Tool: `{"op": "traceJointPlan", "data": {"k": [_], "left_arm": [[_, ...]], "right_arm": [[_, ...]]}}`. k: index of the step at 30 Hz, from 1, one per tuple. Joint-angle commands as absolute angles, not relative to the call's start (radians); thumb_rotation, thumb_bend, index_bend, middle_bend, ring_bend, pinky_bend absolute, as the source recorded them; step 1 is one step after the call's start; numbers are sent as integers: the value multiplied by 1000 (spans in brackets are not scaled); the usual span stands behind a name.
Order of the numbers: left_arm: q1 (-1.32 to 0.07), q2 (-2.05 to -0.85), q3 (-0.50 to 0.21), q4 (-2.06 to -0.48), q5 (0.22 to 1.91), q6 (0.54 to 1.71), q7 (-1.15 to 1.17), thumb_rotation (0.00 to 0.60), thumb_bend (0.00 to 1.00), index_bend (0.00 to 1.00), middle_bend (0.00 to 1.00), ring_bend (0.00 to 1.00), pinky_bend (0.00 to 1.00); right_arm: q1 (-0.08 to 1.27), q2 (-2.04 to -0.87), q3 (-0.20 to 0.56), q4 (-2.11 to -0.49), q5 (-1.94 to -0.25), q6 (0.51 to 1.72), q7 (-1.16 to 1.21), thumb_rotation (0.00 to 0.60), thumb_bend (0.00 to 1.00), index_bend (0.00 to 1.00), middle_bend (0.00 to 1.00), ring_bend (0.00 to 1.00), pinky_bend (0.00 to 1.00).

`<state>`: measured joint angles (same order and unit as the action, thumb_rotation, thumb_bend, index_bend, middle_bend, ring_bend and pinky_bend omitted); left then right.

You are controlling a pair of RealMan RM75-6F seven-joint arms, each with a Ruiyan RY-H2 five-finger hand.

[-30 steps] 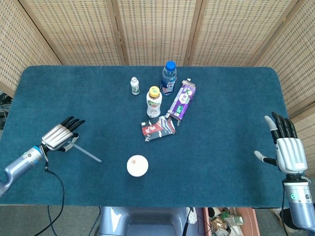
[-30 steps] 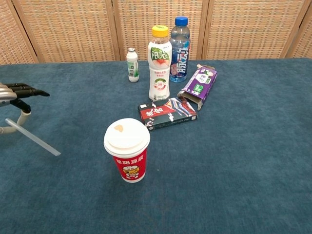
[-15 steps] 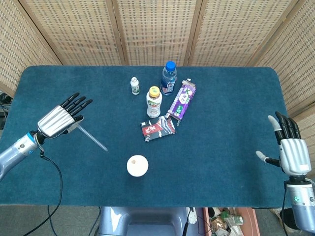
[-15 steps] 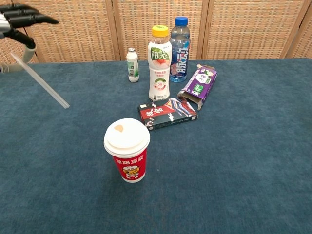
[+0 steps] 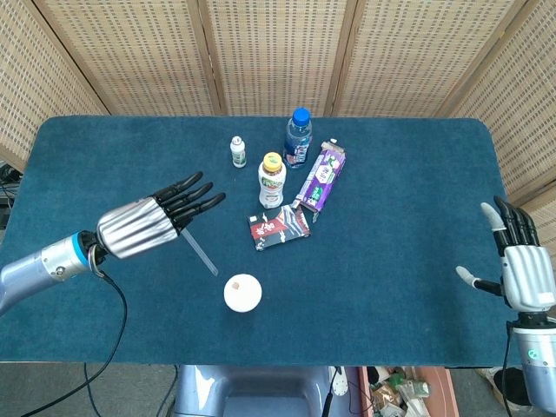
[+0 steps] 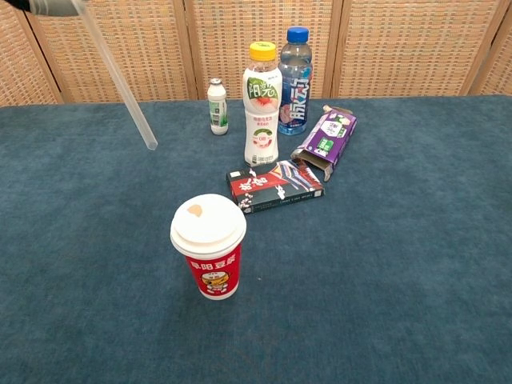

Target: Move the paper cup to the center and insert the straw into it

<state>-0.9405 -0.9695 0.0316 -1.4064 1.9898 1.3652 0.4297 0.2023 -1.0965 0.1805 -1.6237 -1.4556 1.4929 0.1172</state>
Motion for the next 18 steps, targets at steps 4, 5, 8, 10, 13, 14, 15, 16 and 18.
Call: {"op": "traceJointPlan", "data": {"k": [4,5,8,10,13,14,15,16,18], "left_arm": [[-987,-914,-9,-1509,2058,1264,539,600,367,612,0,0,0],[-991,-912,-11,-1515,2064,1250,549,600,366,612,0,0,0],[-1004,-914,-16,-1527,2086,1202,577,600,366,612,0,0,0],[-1009,-919,-19,-1531,2098,1180,595,600,366,612,0,0,0],[-1011,-939,-28,-1534,2108,1165,619,600,367,612,0,0,0],[-1012,-946,-31,-1533,2109,1160,624,600,367,612,0,0,0],[-1014,-954,-33,-1531,2112,1153,629,600,366,612,0,0,0],[-1018,-960,-36,-1527,2117,1144,635,600,366,612,0,0,0],[-1030,-970,-41,-1522,2127,1119,646,600,366,612,0,0,0]], "right_arm": [[198,-1088,183,-1622,-1459,1498,139,600,0,0,0,0,0],[197,-1088,183,-1622,-1460,1500,142,600,0,0,0,0,0],[195,-1085,183,-1622,-1463,1502,151,600,0,0,0,0,0],[194,-1083,183,-1622,-1465,1504,154,600,0,0,0,0,0],[191,-1081,183,-1624,-1468,1508,158,600,0,0,0,0,0],[190,-1080,183,-1625,-1468,1508,159,600,0,0,0,0,0],[190,-1079,183,-1625,-1468,1508,159,600,0,0,0,0,0],[190,-1079,183,-1625,-1468,1508,159,600,0,0,0,0,0],[190,-1079,183,-1625,-1468,1508,158,600,0,0,0,0,0]]}}
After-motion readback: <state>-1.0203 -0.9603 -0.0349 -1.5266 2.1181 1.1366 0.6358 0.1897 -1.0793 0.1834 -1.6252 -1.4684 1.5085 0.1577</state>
